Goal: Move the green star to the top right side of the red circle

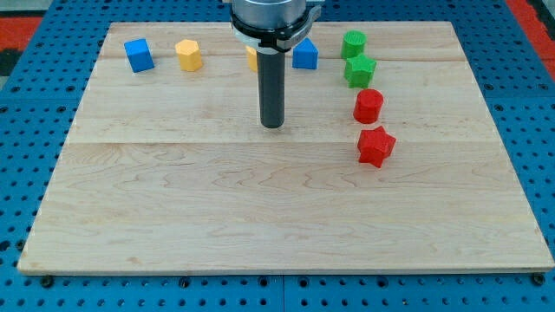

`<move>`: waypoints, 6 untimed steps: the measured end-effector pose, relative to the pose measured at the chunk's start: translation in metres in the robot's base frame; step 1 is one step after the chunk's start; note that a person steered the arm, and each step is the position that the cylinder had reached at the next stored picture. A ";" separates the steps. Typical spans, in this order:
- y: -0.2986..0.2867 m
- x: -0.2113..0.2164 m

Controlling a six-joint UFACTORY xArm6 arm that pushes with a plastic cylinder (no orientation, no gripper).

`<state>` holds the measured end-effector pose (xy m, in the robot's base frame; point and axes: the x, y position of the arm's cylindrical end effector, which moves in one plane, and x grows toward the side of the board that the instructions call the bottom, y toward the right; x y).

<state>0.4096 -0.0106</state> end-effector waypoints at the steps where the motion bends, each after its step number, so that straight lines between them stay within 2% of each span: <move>1: 0.000 0.000; 3: 0.000 0.000; 4: 0.008 -0.015; 5: 0.045 -0.062; 6: 0.097 -0.089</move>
